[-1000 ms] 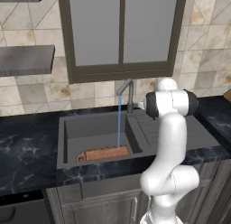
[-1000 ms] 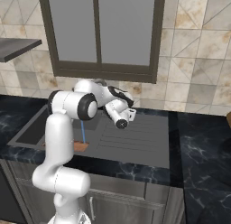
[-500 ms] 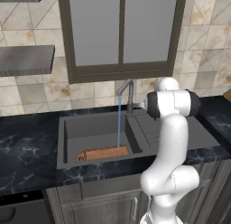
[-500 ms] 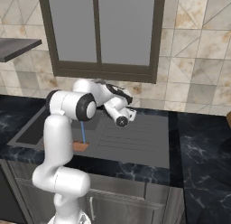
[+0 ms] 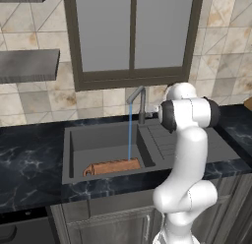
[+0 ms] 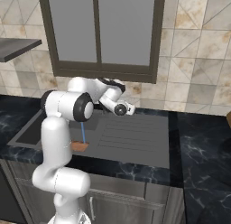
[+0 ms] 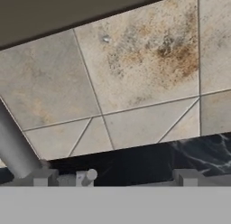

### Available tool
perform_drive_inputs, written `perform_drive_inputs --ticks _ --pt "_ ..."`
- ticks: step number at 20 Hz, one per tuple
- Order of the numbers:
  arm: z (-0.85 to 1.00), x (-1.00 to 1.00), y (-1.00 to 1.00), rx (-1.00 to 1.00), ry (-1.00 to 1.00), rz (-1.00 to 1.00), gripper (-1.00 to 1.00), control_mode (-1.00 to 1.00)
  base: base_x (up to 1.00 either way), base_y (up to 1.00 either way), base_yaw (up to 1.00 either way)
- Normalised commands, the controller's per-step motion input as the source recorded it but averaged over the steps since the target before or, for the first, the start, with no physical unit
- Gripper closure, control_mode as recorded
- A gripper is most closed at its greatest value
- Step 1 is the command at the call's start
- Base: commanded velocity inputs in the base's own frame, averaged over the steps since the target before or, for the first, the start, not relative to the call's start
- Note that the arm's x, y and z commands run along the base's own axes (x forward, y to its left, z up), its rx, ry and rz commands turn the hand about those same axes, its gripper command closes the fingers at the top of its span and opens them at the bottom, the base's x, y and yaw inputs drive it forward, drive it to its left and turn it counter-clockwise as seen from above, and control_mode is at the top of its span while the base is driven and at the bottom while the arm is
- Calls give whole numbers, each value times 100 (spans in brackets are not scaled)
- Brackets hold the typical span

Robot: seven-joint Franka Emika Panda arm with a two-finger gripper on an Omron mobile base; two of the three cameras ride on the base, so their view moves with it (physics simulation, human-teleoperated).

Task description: Turn on the sink faucet with hot water and rinse the cutting board for ten seconds, then turn off the faucet. Push the cutting board to reach the water if necessary.

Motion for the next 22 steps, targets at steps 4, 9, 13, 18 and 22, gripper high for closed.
perform_drive_inputs --ticks 4,9,13,18,22 --pt "36 -2 -1 0 17 0 -100 -100 0 0 0" --pt "34 -7 -11 0 16 0 -100 -100 0 0 0" --pt "29 -5 -20 0 14 0 -100 -100 0 0 0" --pt "23 -13 -19 0 13 0 -100 -100 0 0 0" --pt "12 -6 -3 0 13 1 -100 -100 0 0 0"
